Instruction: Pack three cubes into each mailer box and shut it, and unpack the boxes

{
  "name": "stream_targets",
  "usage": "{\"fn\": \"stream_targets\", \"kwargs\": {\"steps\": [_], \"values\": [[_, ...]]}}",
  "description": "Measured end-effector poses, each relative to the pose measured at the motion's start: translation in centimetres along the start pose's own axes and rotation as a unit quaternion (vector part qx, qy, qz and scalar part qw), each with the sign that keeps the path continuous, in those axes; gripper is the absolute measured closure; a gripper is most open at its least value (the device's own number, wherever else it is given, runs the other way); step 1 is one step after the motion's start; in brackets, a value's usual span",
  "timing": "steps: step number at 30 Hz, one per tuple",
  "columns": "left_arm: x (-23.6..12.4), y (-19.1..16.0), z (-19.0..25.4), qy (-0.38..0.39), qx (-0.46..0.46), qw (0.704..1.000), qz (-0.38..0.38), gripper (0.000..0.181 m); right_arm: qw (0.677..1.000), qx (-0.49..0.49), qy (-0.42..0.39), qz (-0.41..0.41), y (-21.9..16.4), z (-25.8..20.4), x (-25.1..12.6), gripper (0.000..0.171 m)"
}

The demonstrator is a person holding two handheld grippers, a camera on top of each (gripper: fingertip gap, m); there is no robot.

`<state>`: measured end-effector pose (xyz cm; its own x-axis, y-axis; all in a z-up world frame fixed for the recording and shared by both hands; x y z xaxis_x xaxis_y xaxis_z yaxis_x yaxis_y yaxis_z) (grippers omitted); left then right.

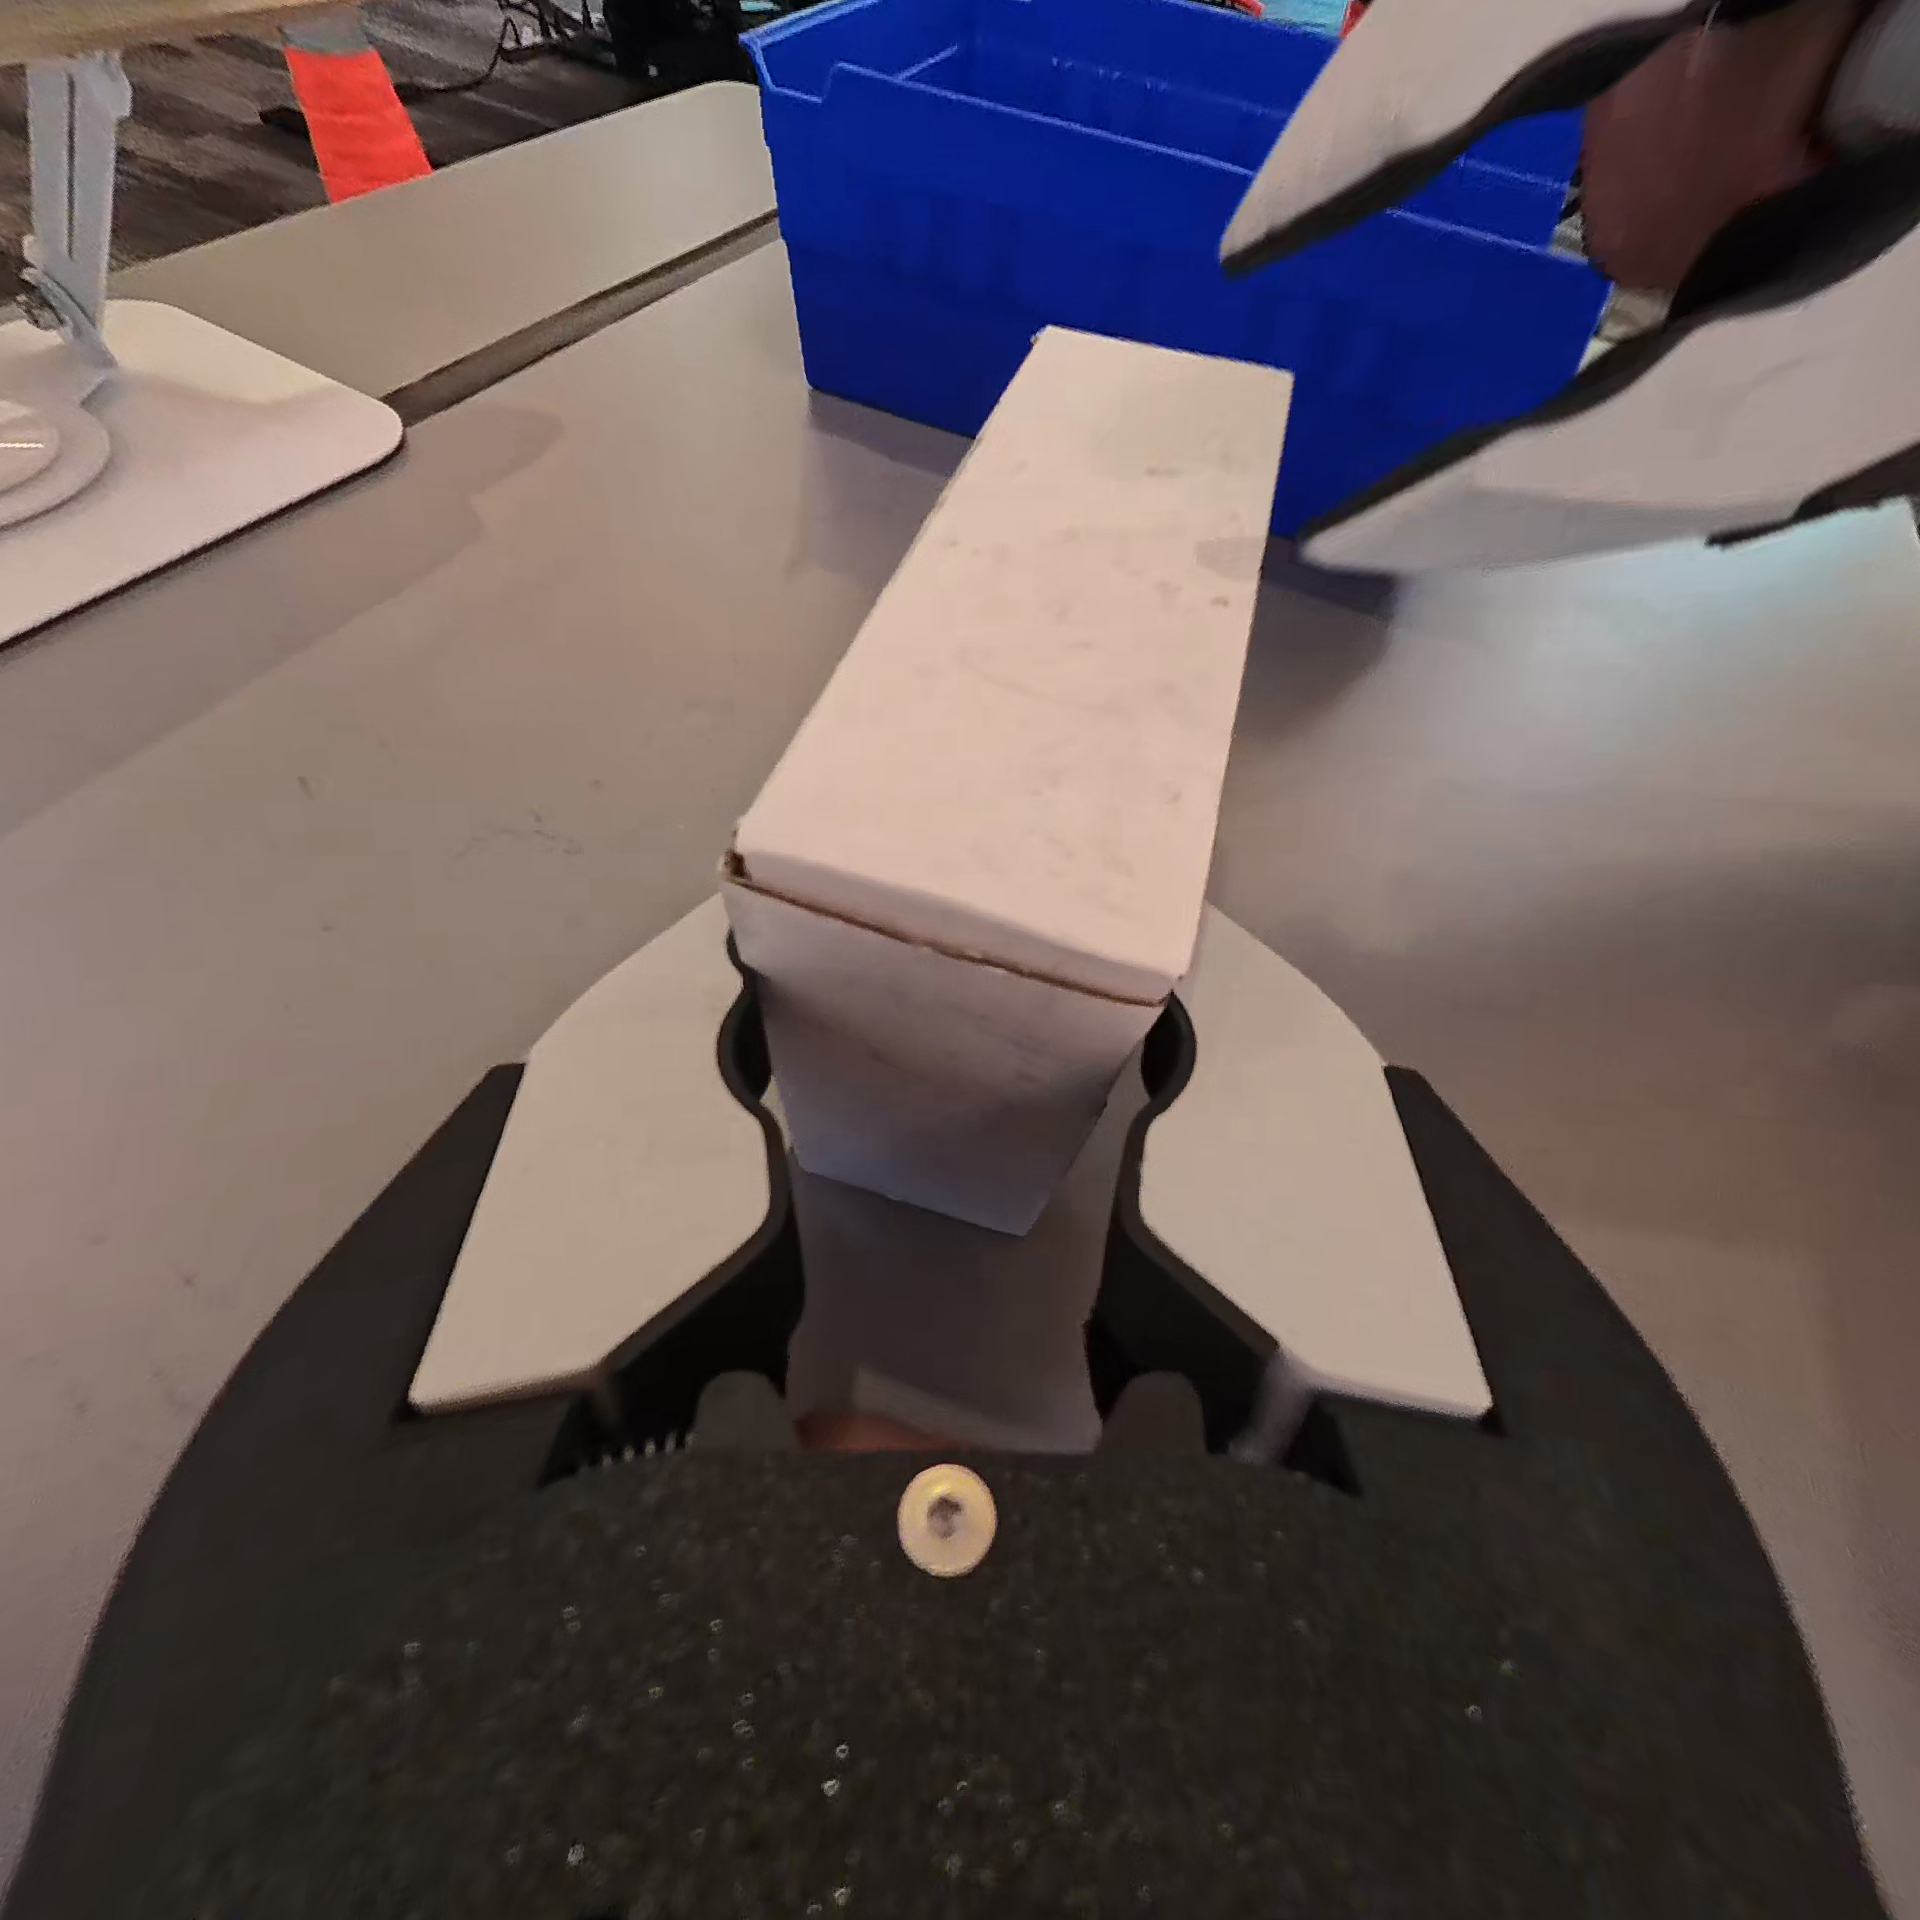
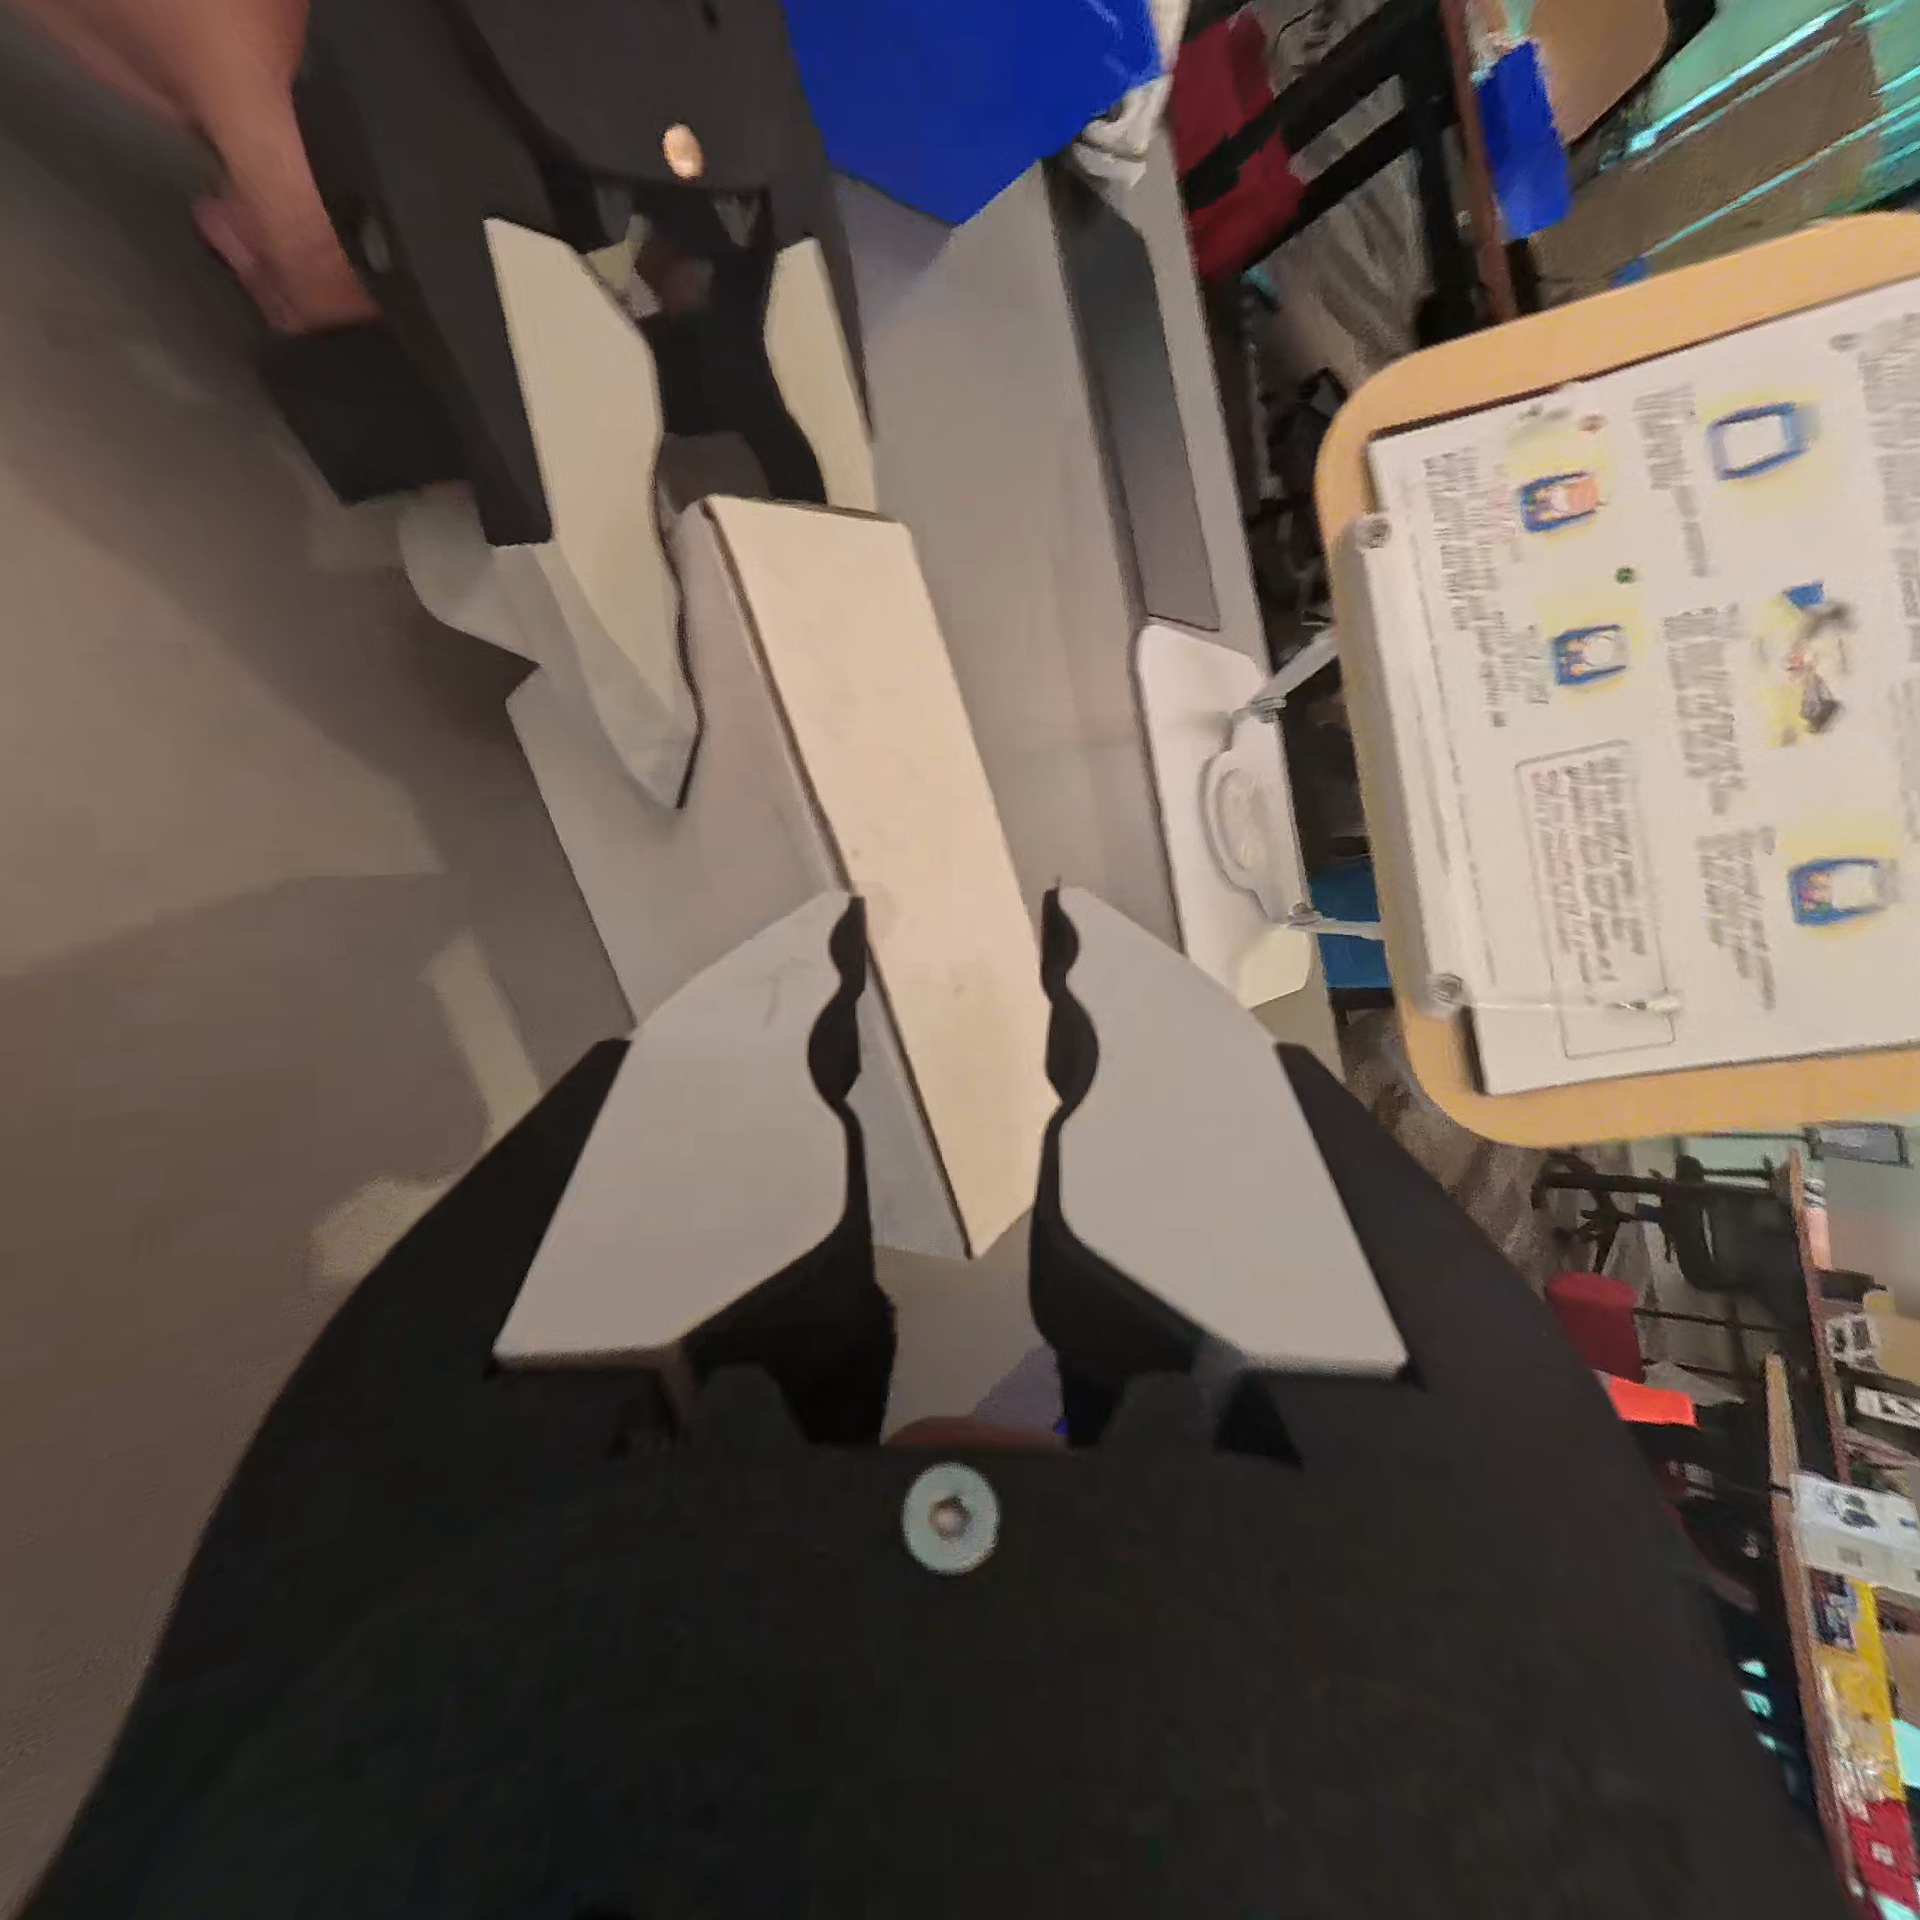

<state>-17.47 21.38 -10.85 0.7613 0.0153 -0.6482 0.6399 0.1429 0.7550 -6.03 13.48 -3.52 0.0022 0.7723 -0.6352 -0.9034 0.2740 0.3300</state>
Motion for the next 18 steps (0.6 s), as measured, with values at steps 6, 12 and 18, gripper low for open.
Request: {"fn": "stream_targets", "kwargs": {"steps": [6,12,18], "values": [[-0.1,0.0,0.1,0.0,0.001,1.0,-0.007,0.112,0.999,-0.029,0.01,-0.022,0.5,-0.6,0.4,0.141],[-0.1,0.0,0.1,-0.002,0.003,1.0,-0.005,0.112,0.996,-0.061,0.039,-0.044,0.4,0.0,0.9,0.137],[-0.1,0.0,0.1,-0.002,0.005,1.0,-0.009,0.112,0.995,-0.076,0.049,-0.044,0.8,0.5,0.8,0.141]]}}
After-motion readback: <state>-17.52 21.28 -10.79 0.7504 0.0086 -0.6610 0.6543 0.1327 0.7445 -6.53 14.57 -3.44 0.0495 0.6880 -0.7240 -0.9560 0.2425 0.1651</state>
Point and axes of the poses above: each gripper's, where its closed fingertips meet, x out along the fingers, y out of its top, z = x × y across the jaws, the point moved 7 cm from there along -x, back along the fingers, and after that the axes turned 15 degrees about -z, right-handed, at the moved point
